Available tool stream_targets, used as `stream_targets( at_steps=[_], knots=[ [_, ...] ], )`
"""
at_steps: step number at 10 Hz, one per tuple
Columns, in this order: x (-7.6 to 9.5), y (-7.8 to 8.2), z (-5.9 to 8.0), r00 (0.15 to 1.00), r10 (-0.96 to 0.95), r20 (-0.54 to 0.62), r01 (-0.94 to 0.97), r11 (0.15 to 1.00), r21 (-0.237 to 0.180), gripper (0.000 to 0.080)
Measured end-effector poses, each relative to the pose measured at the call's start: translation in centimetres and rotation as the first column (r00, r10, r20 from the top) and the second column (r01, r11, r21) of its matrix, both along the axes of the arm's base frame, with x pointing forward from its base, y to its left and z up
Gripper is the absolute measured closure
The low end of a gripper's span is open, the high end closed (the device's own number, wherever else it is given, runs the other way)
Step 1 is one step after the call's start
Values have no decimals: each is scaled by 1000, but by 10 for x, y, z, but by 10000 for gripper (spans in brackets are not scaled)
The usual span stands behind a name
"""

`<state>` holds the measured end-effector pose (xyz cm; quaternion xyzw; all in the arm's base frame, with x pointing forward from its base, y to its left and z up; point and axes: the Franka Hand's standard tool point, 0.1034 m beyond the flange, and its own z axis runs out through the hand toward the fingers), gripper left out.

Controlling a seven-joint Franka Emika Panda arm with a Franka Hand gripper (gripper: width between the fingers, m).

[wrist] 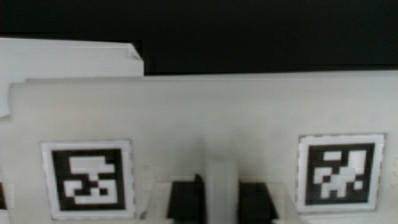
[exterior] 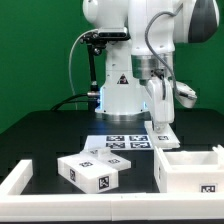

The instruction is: Assemble cabinet

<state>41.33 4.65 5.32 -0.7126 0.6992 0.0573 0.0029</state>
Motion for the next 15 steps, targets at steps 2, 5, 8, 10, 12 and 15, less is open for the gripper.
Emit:
stream_targets(
  at_steps=[2, 5, 8, 10, 12, 15],
  knots=[
    [-3, 19, 5, 997, -61, -44, 61, 998, -1, 735],
    [7, 40, 18, 995, -79, -62, 80, 997, 18, 735],
    [6, 40, 17, 995, -77, -65, 78, 997, 17, 735],
    [7, 44, 15, 995, -68, -67, 69, 998, 14, 735],
    [6, 45, 14, 995, -63, -74, 64, 998, 12, 735],
    [7, 45, 12, 997, -65, -40, 65, 998, 8, 735]
  ],
)
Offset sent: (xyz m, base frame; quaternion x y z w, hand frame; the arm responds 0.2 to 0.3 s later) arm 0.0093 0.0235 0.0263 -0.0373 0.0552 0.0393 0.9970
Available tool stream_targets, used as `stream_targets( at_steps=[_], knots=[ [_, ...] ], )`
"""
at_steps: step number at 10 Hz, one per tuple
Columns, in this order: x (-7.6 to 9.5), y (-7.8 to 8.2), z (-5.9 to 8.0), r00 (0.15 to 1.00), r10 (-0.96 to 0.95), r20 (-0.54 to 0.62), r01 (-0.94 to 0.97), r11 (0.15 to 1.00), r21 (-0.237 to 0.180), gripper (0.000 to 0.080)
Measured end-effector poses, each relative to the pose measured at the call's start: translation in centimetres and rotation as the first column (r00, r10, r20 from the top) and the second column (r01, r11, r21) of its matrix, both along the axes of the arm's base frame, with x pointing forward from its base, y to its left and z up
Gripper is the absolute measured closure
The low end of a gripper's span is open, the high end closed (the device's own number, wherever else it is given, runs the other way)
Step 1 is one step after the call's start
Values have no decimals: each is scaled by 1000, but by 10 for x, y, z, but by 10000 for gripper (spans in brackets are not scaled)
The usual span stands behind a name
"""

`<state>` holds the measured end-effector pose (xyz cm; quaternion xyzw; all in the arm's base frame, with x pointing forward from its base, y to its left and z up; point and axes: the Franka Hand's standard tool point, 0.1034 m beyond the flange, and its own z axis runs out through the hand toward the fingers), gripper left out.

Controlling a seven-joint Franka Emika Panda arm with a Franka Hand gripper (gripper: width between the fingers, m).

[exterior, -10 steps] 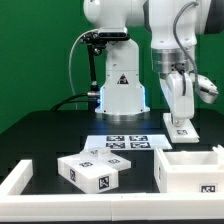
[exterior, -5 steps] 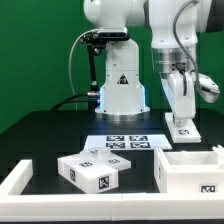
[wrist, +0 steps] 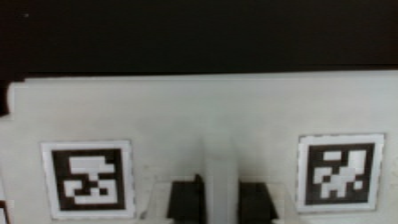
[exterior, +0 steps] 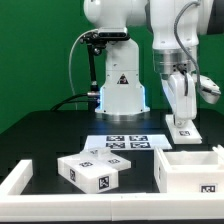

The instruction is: Assemble cabinet

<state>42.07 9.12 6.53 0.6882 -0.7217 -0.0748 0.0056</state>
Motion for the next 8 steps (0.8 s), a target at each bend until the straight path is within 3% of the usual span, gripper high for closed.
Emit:
stream_targets(
  at_steps=[4, 5, 8],
  knots=[
    [11, 8, 2, 985, 57, 164, -49, 997, -52, 735],
    [12, 4, 2, 976, 52, 210, -40, 997, -61, 735],
    [10, 6, -1, 981, 60, 187, -51, 997, -51, 735]
  ],
)
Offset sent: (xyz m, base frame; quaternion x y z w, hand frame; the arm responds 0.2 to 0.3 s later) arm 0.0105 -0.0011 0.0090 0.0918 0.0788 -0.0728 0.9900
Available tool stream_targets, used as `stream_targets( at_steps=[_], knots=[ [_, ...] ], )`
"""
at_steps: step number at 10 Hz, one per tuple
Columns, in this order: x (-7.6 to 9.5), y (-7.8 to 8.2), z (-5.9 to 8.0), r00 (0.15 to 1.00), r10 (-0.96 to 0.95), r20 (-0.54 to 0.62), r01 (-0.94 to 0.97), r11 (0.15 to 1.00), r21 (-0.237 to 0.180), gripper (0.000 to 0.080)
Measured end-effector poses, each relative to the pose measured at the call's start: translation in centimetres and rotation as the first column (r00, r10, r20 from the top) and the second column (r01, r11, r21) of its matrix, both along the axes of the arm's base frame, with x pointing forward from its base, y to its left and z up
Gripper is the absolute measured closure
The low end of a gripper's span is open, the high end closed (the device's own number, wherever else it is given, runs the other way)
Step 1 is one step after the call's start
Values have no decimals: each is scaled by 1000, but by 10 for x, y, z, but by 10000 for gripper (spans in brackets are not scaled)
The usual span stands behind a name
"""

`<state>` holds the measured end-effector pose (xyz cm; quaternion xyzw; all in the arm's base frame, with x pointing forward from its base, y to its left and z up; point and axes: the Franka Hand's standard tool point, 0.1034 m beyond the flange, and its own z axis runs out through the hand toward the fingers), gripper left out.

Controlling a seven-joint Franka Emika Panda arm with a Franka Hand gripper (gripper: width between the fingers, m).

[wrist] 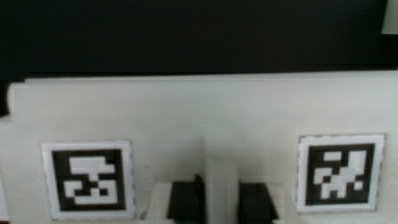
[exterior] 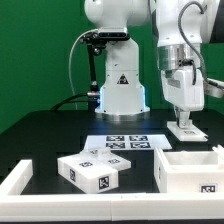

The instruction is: Assemble cabinet

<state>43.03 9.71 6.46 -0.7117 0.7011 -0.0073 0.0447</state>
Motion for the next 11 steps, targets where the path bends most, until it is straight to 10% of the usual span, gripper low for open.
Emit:
stream_targets(
  at_steps=[11],
  knots=[
    [40, -6, -1, 1000, 2, -27, -1, 999, 32, 735]
  ],
)
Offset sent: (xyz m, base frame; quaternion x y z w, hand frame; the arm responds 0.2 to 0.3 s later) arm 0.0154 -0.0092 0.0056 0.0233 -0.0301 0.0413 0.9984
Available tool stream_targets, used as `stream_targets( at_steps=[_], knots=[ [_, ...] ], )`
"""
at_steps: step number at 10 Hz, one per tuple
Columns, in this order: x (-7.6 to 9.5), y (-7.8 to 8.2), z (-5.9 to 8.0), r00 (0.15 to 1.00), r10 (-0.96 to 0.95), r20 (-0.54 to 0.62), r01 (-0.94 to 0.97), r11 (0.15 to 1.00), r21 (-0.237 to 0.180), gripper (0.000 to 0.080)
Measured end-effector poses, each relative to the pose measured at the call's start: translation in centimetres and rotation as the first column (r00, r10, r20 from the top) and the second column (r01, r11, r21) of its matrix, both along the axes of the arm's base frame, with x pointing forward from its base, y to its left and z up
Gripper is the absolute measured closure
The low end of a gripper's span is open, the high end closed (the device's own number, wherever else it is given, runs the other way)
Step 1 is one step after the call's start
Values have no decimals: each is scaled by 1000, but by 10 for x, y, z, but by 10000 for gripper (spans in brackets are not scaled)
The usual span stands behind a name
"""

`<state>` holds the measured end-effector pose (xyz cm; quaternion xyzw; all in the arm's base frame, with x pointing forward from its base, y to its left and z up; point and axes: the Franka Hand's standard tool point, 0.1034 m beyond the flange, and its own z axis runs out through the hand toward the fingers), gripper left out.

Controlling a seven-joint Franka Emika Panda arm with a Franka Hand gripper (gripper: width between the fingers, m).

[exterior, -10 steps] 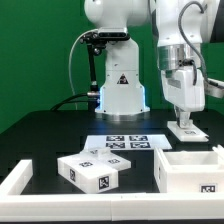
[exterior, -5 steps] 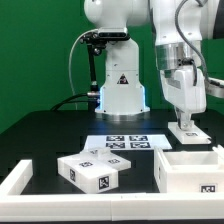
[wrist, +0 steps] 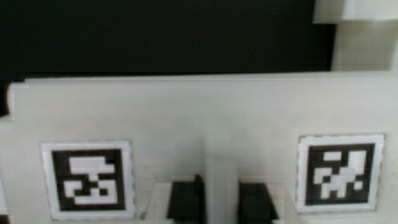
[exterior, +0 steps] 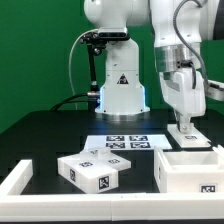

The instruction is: Assemble cabinet

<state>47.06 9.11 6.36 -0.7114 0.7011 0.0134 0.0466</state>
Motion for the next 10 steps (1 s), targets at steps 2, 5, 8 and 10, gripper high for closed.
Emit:
stream_targets(
  at_steps=[2, 5, 8, 10],
  knots=[
    [3, 1, -1, 1000, 1, 3, -1, 1000, -2, 735],
    [13, 9, 3, 1000, -1, 17, 1, 1000, 2, 735],
    [12, 10, 2, 1000, 11, 20, -11, 1000, -2, 735],
    [1, 7, 3, 1000, 21, 11, -21, 1000, 3, 735]
  ],
)
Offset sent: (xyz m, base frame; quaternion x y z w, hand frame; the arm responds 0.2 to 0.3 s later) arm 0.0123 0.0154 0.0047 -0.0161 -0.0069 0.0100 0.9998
